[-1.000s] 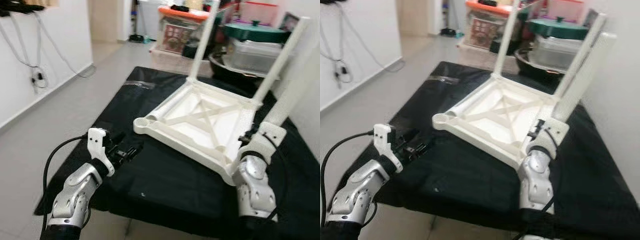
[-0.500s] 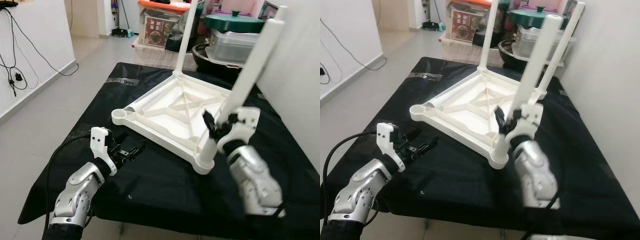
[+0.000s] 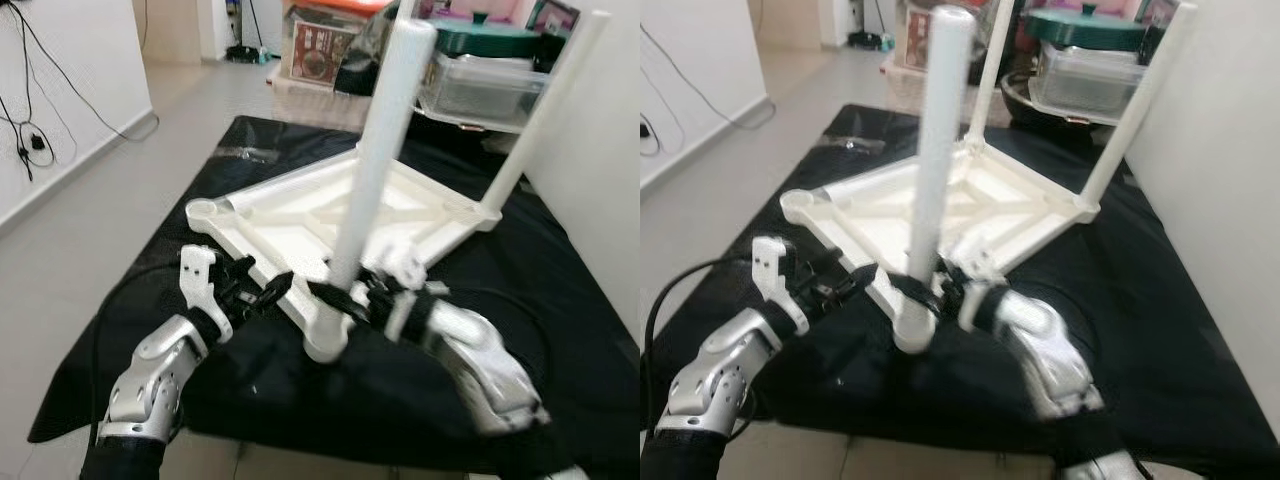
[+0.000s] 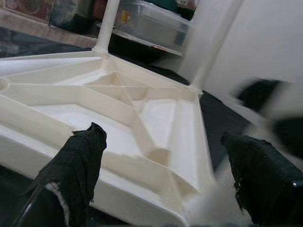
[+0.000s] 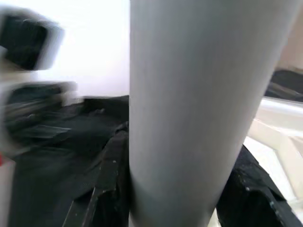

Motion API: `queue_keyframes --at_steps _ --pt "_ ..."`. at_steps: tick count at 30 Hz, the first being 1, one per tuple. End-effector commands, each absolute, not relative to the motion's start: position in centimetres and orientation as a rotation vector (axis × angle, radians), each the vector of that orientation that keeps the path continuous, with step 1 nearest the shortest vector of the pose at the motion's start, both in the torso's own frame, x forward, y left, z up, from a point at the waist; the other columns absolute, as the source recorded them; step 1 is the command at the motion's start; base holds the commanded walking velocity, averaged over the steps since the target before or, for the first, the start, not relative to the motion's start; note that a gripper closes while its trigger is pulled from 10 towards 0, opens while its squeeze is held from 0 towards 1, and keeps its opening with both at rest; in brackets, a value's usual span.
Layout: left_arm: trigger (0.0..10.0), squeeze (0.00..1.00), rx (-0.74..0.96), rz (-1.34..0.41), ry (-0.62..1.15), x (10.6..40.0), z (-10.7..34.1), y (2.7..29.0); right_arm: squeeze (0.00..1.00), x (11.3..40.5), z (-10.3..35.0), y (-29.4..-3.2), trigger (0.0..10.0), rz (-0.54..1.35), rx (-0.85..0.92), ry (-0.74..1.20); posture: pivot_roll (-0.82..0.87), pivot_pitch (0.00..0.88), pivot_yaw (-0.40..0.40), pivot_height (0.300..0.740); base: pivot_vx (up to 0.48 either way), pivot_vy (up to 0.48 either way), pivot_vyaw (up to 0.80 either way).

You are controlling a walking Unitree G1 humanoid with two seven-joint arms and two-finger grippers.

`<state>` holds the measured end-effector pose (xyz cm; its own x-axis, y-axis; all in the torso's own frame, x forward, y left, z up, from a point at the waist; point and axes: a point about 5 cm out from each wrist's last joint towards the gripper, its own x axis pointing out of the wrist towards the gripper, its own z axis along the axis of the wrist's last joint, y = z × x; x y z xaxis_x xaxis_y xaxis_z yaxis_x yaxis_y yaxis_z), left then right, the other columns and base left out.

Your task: Building children table

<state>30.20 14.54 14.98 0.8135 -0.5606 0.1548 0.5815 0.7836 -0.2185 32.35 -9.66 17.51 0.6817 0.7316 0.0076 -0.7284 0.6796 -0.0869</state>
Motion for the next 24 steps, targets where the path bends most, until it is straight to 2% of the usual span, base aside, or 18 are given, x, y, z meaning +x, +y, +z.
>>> queue_keyframes --at_steps 1,2,3,4,6,7,8,14,15,16,17,18,19,20,21,22,23,24 --pt "10.0 0.00 -0.254 -0.621 -0.066 30.1 14.7 14.6 0.00 33.5 15.5 -12.1 0.0 0.594 -0.136 0.085 0.07 0.000 -0.122 0.740 0.000 0.000 0.00" --pt "10.0 0.00 -0.254 -0.620 -0.067 30.1 14.7 14.6 0.00 34.4 15.2 -13.5 0.0 0.394 -0.090 0.118 0.06 0.000 -0.116 0.740 0.000 0.000 0.00" --pt "10.0 0.00 -0.258 -0.620 -0.066 30.1 14.7 14.7 0.00 34.8 14.4 -15.8 0.0 0.116 0.002 0.168 0.06 0.000 -0.119 0.740 0.000 0.000 0.00" --pt "10.0 0.00 -0.258 -0.620 -0.066 30.1 14.7 14.7 0.00 34.8 14.4 -15.8 0.0 0.116 0.002 0.168 0.06 0.000 -0.119 0.740 0.000 0.000 0.00" --pt "10.0 0.00 -0.264 -0.622 -0.066 30.1 14.8 14.7 0.00 34.1 12.9 -18.7 0.0 -0.216 0.101 0.254 0.06 0.000 -0.114 0.740 0.000 0.000 0.00" --pt "10.0 0.00 -0.264 -0.622 -0.066 30.1 14.8 14.7 0.00 34.1 12.9 -18.7 0.0 -0.216 0.101 0.254 0.06 0.000 -0.114 0.740 0.000 0.000 0.00" --pt "10.0 0.00 -0.256 -0.624 -0.067 30.0 14.8 14.6 0.00 32.3 11.6 -20.8 0.0 -0.409 0.093 0.284 0.05 0.000 -0.111 0.740 0.000 0.000 0.00" --pt "10.0 0.00 -0.268 -0.628 -0.064 30.0 14.7 14.7 0.00 29.9 10.7 -21.2 0.0 -0.476 0.043 0.315 0.04 0.000 -0.105 0.740 0.000 0.000 0.00" --pt "10.0 0.00 -0.264 -0.633 -0.064 30.0 14.8 14.7 0.00 29.7 10.7 -20.2 10.0 -0.398 0.050 0.322 0.03 0.000 -0.097 0.740 0.000 0.000 0.00" --pt "10.0 0.00 -0.264 -0.635 -0.064 30.0 14.8 14.6 0.00 29.8 11.1 -19.1 10.0 -0.305 0.061 0.297 0.03 0.000 -0.096 0.740 0.000 0.000 0.00" --pt "10.0 0.00 -0.264 -0.635 -0.064 30.0 14.8 14.6 0.00 29.8 11.1 -19.1 10.0 -0.305 0.061 0.297 0.03 0.000 -0.096 0.740 0.000 0.000 0.00" --pt "10.0 0.00 -0.266 -0.639 -0.064 30.1 14.8 14.6 0.09 29.9 11.7 -18.3 10.0 -0.233 0.107 0.266 0.03 0.000 -0.095 0.740 0.000 0.000 0.00" --pt "10.0 0.00 -0.268 -0.641 -0.063 30.1 14.8 14.5 0.09 30.1 12.1 -17.7 10.0 -0.205 0.141 0.248 0.03 0.000 -0.095 0.740 0.000 0.000 0.00" --pt "10.0 0.00 -0.264 -0.644 -0.063 30.1 14.8 14.4 1.00 30.6 12.8 -17.5 10.0 -0.168 0.158 0.215 0.03 0.000 -0.097 0.740 0.000 0.000 0.00" --pt "10.0 0.00 -0.260 -0.646 -0.063 30.1 14.7 14.4 1.00 30.9 13.3 -17.4 10.0 -0.148 0.164 0.197 0.03 0.000 -0.097 0.740 0.000 0.000 0.00" --pt "10.0 0.00 -0.259 -0.644 -0.063 30.1 14.7 14.4 0.74 31.3 14.1 -17.4 10.0 -0.112 0.165 0.161 0.03 0.000 -0.102 0.740 0.000 0.000 0.00" --pt "10.0 0.00 -0.261 -0.641 -0.063 30.1 14.7 14.4 0.00 31.8 15.0 -17.5 10.0 -0.074 0.169 0.124 0.03 0.000 -0.102 0.740 0.000 0.000 0.00" --pt "10.0 0.00 -0.265 -0.639 -0.064 30.1 14.7 14.5 0.00 32.4 16.2 -17.7 10.0 -0.015 0.176 0.072 0.03 0.000 -0.102 0.740 0.000 0.000 0.00"
